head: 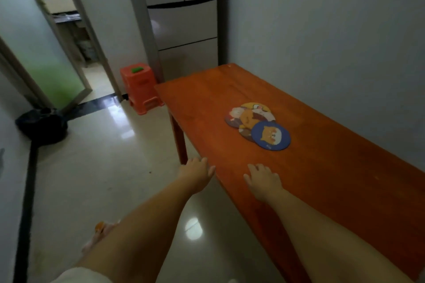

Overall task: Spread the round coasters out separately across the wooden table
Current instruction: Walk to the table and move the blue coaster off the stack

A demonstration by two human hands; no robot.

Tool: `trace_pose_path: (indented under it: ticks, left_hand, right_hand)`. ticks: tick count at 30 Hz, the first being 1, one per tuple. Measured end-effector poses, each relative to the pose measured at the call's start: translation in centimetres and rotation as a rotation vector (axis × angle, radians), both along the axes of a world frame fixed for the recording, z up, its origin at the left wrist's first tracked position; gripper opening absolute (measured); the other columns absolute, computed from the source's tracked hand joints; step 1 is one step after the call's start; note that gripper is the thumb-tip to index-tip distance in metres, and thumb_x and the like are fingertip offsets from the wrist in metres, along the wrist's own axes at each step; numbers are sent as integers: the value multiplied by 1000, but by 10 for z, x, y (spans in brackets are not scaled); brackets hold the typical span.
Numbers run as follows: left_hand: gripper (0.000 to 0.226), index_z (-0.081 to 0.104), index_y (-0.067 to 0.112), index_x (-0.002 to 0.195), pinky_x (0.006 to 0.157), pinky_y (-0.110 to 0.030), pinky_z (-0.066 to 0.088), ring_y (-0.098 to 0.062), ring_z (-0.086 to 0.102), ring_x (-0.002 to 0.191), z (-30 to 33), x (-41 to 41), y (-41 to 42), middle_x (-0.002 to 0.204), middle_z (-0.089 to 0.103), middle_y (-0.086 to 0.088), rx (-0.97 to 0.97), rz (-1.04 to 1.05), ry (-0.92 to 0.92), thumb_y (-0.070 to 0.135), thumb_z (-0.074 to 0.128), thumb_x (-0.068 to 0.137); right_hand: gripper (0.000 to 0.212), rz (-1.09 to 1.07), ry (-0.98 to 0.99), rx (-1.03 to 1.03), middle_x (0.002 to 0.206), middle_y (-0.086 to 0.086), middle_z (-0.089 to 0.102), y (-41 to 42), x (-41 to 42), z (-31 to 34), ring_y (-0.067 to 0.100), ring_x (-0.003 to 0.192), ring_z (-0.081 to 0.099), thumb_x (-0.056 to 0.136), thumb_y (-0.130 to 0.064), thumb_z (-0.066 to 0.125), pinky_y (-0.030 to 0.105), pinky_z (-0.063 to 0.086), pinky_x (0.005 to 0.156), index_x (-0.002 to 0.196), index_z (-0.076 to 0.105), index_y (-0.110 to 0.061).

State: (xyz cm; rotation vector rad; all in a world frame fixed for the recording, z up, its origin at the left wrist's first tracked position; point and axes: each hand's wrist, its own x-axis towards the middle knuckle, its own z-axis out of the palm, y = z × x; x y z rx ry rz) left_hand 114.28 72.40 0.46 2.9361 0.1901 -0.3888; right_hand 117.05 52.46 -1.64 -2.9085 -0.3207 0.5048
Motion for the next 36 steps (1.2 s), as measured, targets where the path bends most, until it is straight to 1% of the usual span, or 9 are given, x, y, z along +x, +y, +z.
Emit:
trace_pose_path:
  ticks: [9, 19, 23, 26, 27, 29, 32, 34, 36]
  left_hand:
    - [54, 40, 12, 139, 101, -49, 43, -34, 46, 126, -16, 170, -39, 138, 47, -16, -11, -257, 125, 46, 32, 98]
    - [60, 19, 18, 152, 105, -48, 41, -39, 40, 135, -57, 320, -78, 156, 30, -18, -137, -572, 298, 34, 41, 99]
    - [40, 42, 10, 140, 105, -41, 44, -34, 50, 125, -67, 353, -92, 142, 48, -17, -169, -439, 343, 17, 39, 100]
    - [25, 58, 25, 102, 73, -18, 48, -19, 55, 83, -73, 363, -101, 105, 59, -1, -380, -188, 405, 10, 38, 101]
    - [31, 51, 32, 79, 56, -12, 45, -12, 47, 66, -72, 365, -103, 83, 52, 5, -513, -88, 420, 11, 41, 99]
    - [41, 32, 28, 61, 47, -17, 41, -8, 34, 53, -70, 367, -107, 65, 35, 6, -417, -219, 443, 8, 44, 95]
    - [40, 34, 17, 59, 47, -27, 26, -17, 22, 49, -77, 367, -109, 57, 29, -5, -447, -212, 461, 1, 42, 95]
    - [36, 38, 13, 61, 48, -28, 24, -18, 22, 50, -79, 367, -107, 57, 30, -7, -503, -180, 498, 0, 43, 94]
    - [39, 33, 14, 59, 52, -31, 27, -18, 23, 53, -77, 365, -104, 58, 29, -7, -553, -154, 530, 0, 45, 93]
  right_hand:
    - [52, -308, 98, -3, 151, 10, 34, -48, 108, -19, 30, 136, 35, 100, -42, 28, 48, 36, 106, 147, 27, -20]
    - [54, -1037, 146, 227, 151, 14, 35, -57, 173, -40, 32, 137, 36, 98, -36, 41, 47, 37, 108, 146, 31, -12]
    - [55, -1343, 157, 377, 152, 19, 34, -52, 196, -50, 36, 138, 36, 97, -23, 48, 43, 36, 110, 146, 31, -2]
    - [52, -1483, 166, 408, 150, 21, 38, -55, 208, -54, 37, 134, 42, 96, -17, 50, 42, 41, 106, 142, 37, 2]
    - [49, -1501, 170, 416, 147, 22, 42, -56, 212, -55, 37, 131, 45, 96, -15, 50, 42, 43, 103, 140, 39, 3]
    - [45, -1523, 176, 440, 142, 22, 48, -56, 219, -58, 37, 128, 49, 96, -11, 49, 41, 44, 100, 137, 42, 5]
    - [16, -1521, 161, 444, 103, 17, 63, -56, 224, -62, 32, 93, 62, 94, -8, 49, 37, 49, 81, 102, 61, -1]
    - [35, -1538, 128, 436, 61, 7, 45, -57, 225, -66, 20, 52, 41, 91, -5, 48, 28, 37, 52, 57, 43, -10]
    - [35, -1543, 120, 474, 61, 7, 43, -56, 223, -61, 21, 55, 40, 90, -4, 50, 27, 35, 51, 56, 42, -8]
